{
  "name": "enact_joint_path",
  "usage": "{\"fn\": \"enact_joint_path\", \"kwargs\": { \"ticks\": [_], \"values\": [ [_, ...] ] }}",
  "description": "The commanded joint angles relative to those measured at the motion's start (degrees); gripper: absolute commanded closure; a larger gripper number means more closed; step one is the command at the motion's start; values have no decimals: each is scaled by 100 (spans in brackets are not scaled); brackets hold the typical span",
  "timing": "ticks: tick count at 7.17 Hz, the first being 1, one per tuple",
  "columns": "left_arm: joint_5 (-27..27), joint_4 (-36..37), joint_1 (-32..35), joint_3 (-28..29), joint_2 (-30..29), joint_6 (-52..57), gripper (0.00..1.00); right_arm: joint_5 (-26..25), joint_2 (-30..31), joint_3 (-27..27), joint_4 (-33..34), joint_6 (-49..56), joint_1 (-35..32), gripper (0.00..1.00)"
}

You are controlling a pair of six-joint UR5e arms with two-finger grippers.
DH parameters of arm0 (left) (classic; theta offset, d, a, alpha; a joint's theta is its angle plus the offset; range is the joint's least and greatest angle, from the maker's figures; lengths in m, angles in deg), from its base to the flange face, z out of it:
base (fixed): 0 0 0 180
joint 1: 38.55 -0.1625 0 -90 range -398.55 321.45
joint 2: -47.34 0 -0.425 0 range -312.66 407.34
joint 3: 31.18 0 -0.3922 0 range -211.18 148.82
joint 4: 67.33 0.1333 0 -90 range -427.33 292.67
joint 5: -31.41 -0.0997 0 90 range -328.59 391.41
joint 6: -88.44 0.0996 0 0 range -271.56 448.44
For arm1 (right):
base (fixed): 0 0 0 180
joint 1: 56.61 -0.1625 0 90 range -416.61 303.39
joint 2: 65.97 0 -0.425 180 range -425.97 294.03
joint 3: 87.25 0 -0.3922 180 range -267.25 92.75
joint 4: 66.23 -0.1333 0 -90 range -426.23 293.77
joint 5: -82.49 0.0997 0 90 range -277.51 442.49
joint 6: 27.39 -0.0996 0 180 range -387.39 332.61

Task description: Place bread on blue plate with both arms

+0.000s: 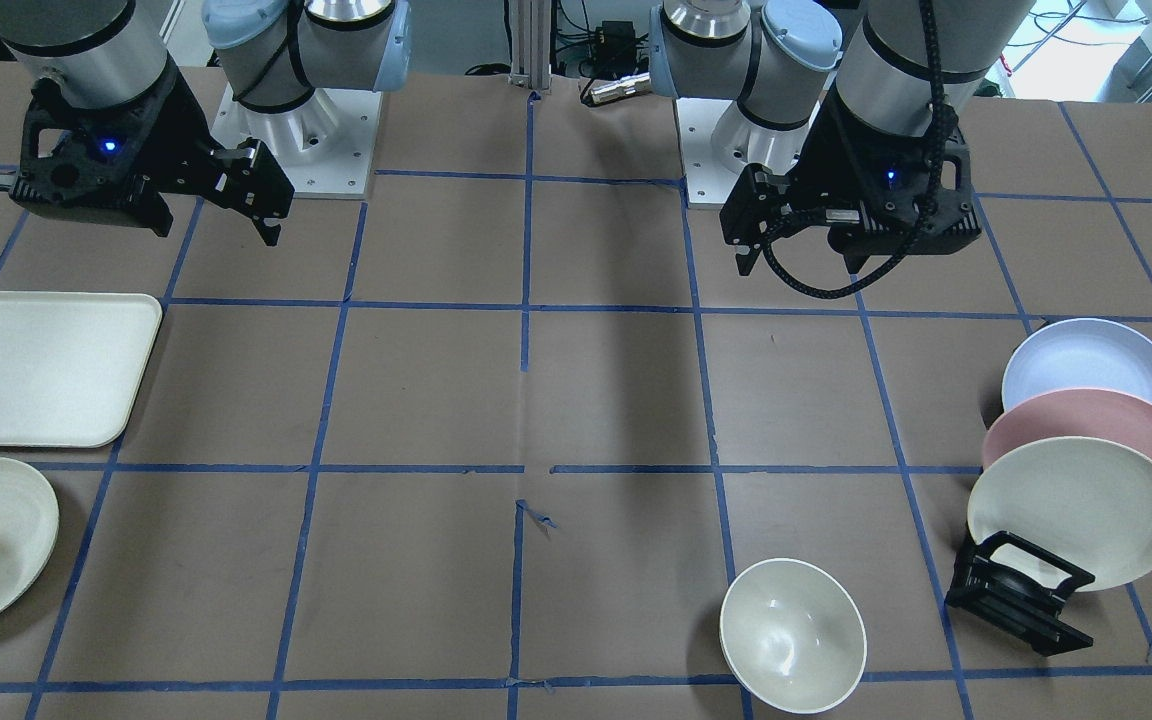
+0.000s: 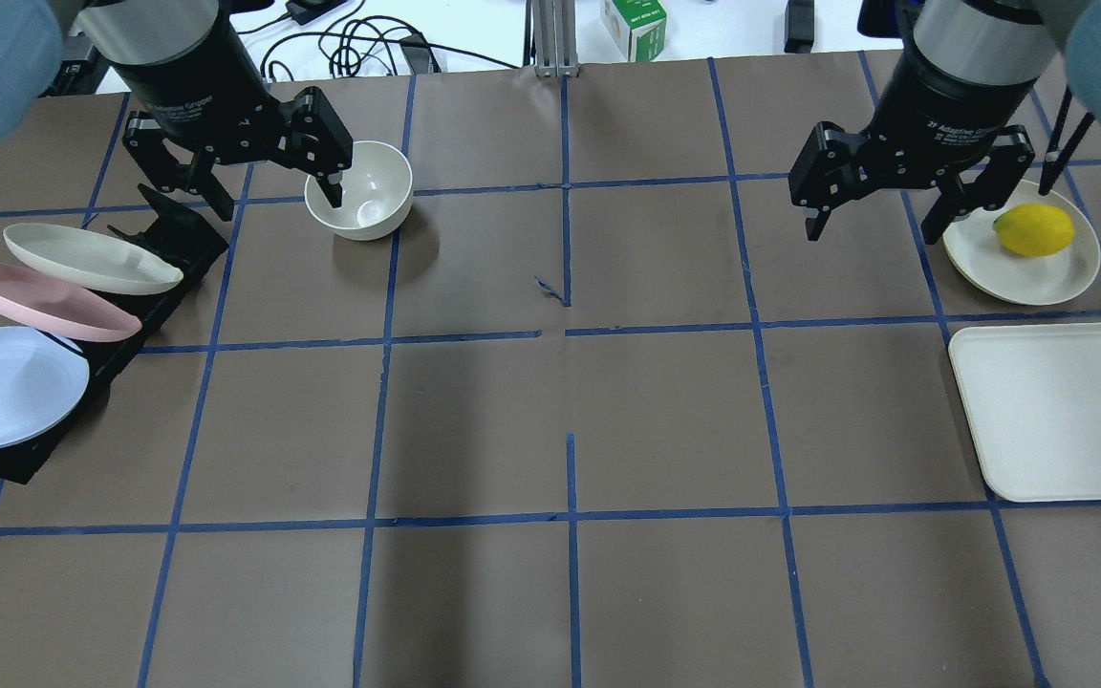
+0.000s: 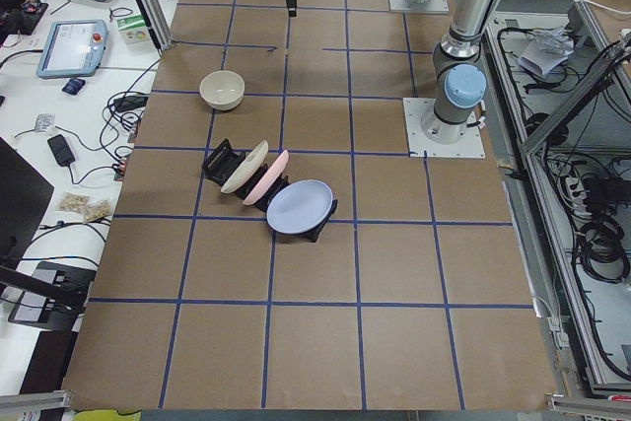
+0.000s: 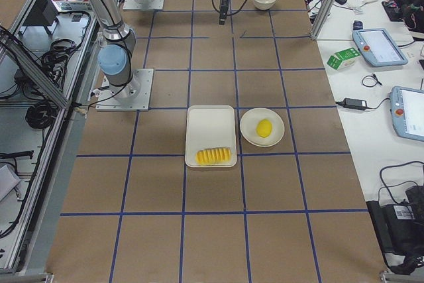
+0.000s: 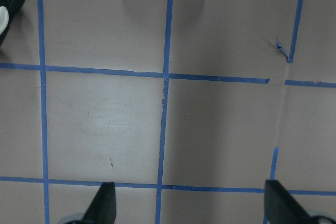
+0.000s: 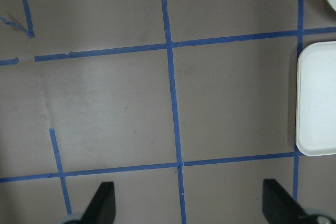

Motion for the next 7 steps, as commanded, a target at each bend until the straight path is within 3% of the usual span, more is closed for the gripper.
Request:
{"fn": "enact_joint_path", "kwargs": {
  "ticks": [1, 4, 5, 6, 7],
  "values": [
    [-232, 12, 58, 38, 2, 210, 0, 0, -3, 0, -3, 7, 0, 0],
    [-260, 12, -63, -49, 116, 423, 0, -26, -11, 0, -12, 7, 0, 0],
    [-582, 12, -264, -67, 264, 353, 0, -44, -12, 9, -29, -1, 17, 0],
    [-1064, 38, -667, -50, 388, 327, 0, -87, -38, 17, -20, 60, 96, 0],
    [-1077, 47, -1289, -111, 459, 326, 0, -105, -38, 61, 58, 121, 323, 0]
  ]
}}
